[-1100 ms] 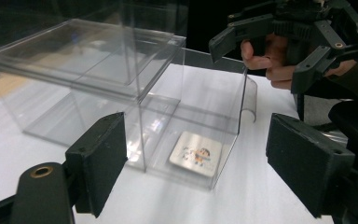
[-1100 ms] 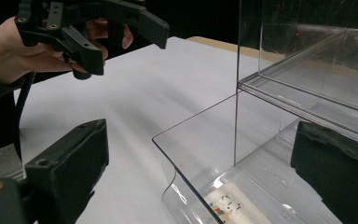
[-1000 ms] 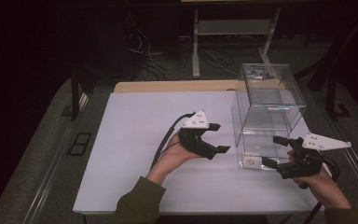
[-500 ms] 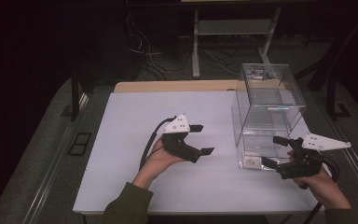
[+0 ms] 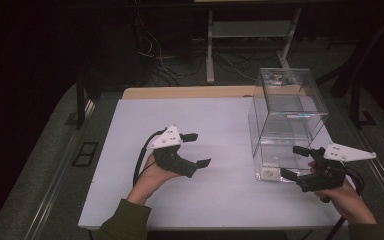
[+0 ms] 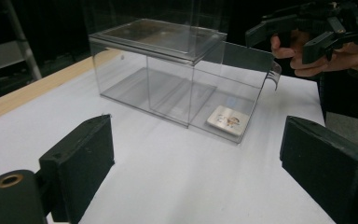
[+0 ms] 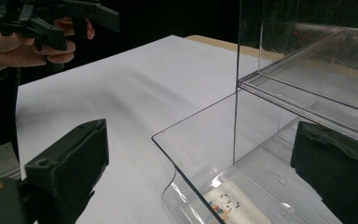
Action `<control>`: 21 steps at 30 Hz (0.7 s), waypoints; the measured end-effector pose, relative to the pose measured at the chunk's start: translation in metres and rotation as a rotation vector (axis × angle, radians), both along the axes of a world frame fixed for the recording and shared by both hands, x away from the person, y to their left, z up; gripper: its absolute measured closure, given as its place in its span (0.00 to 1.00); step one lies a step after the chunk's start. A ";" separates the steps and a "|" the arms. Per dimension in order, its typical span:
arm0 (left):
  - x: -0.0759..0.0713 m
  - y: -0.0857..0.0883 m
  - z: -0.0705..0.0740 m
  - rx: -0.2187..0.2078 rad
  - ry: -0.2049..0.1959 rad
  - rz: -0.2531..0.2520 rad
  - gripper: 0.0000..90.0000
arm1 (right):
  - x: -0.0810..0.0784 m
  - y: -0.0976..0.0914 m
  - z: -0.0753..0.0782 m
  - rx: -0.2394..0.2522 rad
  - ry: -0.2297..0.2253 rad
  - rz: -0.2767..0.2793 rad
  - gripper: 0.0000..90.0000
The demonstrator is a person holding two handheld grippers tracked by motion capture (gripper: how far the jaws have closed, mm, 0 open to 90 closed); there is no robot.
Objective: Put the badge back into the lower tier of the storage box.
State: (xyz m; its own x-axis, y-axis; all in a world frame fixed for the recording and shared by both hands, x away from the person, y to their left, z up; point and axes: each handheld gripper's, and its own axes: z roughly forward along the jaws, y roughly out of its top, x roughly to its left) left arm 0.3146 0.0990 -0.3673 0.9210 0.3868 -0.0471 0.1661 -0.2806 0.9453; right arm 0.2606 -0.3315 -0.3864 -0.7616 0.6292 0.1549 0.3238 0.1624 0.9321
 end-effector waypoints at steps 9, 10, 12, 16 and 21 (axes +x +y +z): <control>-0.006 0.027 -0.001 -0.026 -0.002 0.065 0.00 | 0.000 0.000 0.000 -0.001 -0.001 -0.001 0.04; -0.007 0.030 -0.001 -0.024 -0.001 0.072 0.00 | 0.000 0.000 0.000 0.000 0.000 -0.002 0.04; -0.008 0.035 -0.002 -0.027 -0.001 0.083 0.00 | 0.000 0.000 0.000 -0.001 0.000 -0.002 0.04; -0.012 0.045 -0.003 -0.028 0.002 0.104 0.00 | 0.000 0.000 0.000 -0.002 -0.004 -0.002 0.04; -0.016 0.057 -0.005 -0.034 0.004 0.123 0.00 | 0.000 0.000 0.000 -0.002 -0.004 -0.003 0.04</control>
State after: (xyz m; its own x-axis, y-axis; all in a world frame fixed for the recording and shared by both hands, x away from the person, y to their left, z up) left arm 0.2985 0.1564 -0.3726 0.8667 0.4946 -0.0650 0.2006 -0.2262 0.9532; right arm 0.2611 -0.3313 -0.3865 -0.7605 0.6317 0.1502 0.3202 0.1637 0.9331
